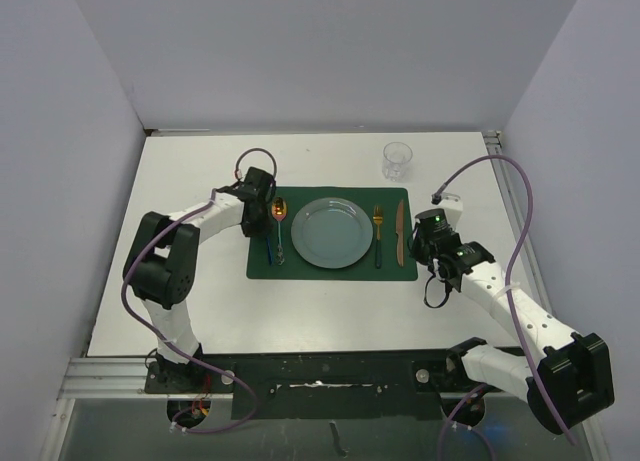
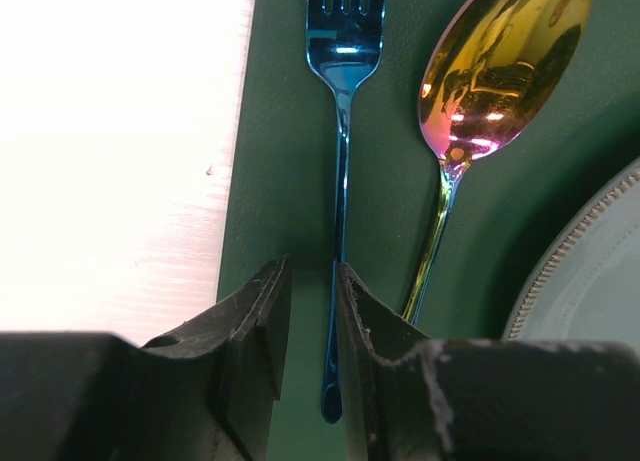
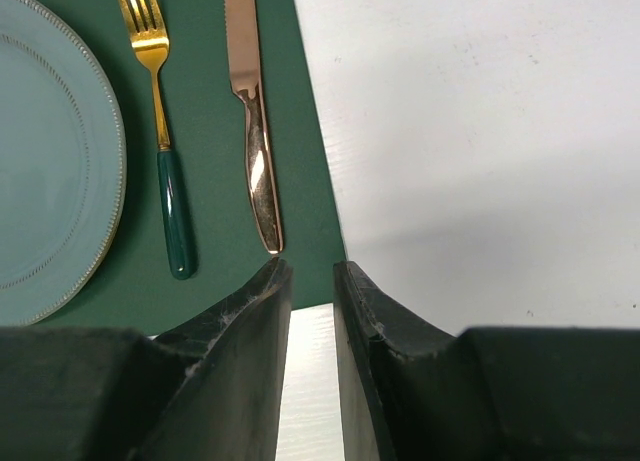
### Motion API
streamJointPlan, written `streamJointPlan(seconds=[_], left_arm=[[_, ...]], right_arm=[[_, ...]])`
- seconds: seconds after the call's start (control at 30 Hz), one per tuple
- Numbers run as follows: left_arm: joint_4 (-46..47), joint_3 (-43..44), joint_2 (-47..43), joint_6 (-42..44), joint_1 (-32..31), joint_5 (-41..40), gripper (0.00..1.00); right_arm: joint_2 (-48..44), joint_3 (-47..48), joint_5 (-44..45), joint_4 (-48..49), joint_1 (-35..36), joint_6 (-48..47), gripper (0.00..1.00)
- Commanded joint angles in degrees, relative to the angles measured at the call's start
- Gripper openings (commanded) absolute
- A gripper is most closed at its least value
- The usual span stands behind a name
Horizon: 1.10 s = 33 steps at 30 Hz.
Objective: Set the dinner table for one person
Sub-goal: Adjust the fork on the napkin.
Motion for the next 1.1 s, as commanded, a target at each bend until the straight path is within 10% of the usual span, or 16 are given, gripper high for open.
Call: streamJointPlan(seconds=[0.0, 1.07], left_arm=[[2.7, 2.79, 0.44, 0.82, -0.42, 2.19, 0.22], [-1.84, 5.97, 1.97, 3.72, -0.5, 1.0, 0.03]], right_arm=[[-0.27, -0.12, 1.52, 2.4, -0.45, -0.55, 0.25], [1.11, -0.65, 1.31, 3.37, -1.64, -0.98, 0.25]])
